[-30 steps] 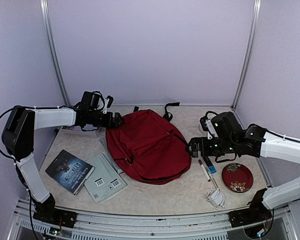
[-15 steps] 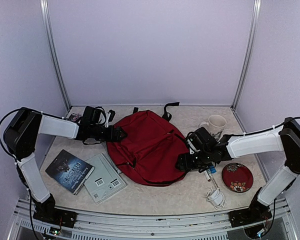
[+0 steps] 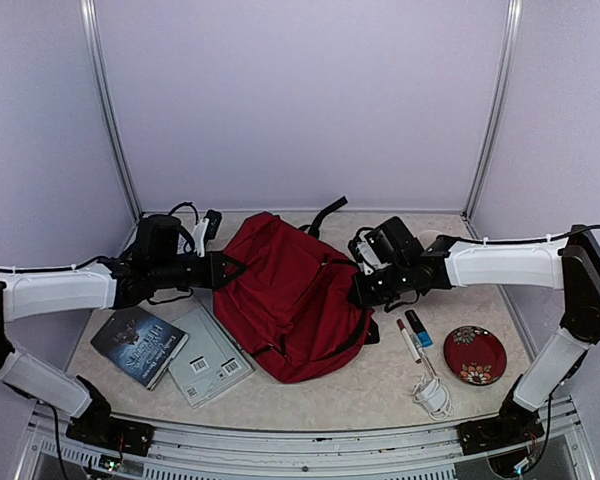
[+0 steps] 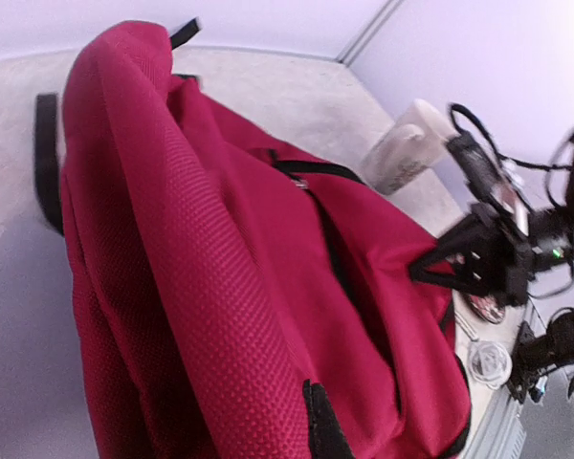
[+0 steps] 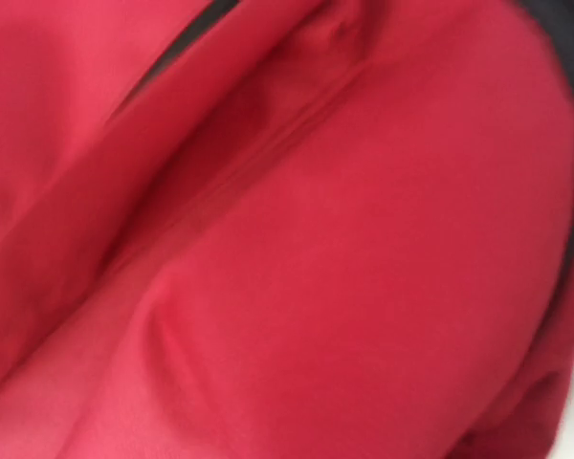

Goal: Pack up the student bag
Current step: Adjust the student bag at the center of the board.

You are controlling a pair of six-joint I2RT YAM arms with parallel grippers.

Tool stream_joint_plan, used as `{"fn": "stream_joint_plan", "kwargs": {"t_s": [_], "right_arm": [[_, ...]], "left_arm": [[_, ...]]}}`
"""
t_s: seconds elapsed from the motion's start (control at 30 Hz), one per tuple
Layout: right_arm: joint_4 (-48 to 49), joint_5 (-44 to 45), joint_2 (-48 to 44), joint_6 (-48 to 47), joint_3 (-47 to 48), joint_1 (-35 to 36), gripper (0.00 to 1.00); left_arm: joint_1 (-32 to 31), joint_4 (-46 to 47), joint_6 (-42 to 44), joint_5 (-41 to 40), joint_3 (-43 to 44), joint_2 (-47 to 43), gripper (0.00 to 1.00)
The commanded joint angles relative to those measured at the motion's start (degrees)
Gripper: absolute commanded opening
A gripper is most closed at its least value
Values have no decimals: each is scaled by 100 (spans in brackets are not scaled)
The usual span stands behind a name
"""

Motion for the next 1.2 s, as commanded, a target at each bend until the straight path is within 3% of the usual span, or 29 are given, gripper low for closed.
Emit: {"fn": "stream_joint_plan", "kwargs": {"t_s": [0.0,0.07,0.2,0.3,0.4,0.47,0.7,0.87,1.0,1.17], "right_arm": [[404,187,-70,-553,469,-406,0],[103,387,88,-661,717,-464,4],[-371,948,-177,-720,773,-470,46],[-645,1361,-600,-645,554,-415,57],[-1025,1795,-872,-491,369,-54,57],[-1038,1613,-980,-401,132,479,51],[598,292,-750,251,-521,2575,47],[808,76,-437,943,-923,2623,55],[-79,357,-301,1694,-1141,2622,65],[-161,581,-312,2099,-1787,2552,74]], "left_arm": [[-522,108,-476,-138,-677,-773,0],[-803,316,-778,-490,-1044,-1103,0],[-1409,700,-1447,-1805,-1696,-1729,0],[-1767,1054,-1985,-2632,-2165,-2024,0],[-2126,1096,-2237,-3344,-2330,-2095,0],[-2336,1085,-2293,-3556,-2313,-2078,0],[-2730,758,-2602,-4326,-2338,-2242,0],[-2641,785,-2113,-4432,-2346,-2266,0],[-2209,737,-2060,-3950,-2334,-2249,0],[-2220,761,-2213,-3817,-2449,-2173,0]]}}
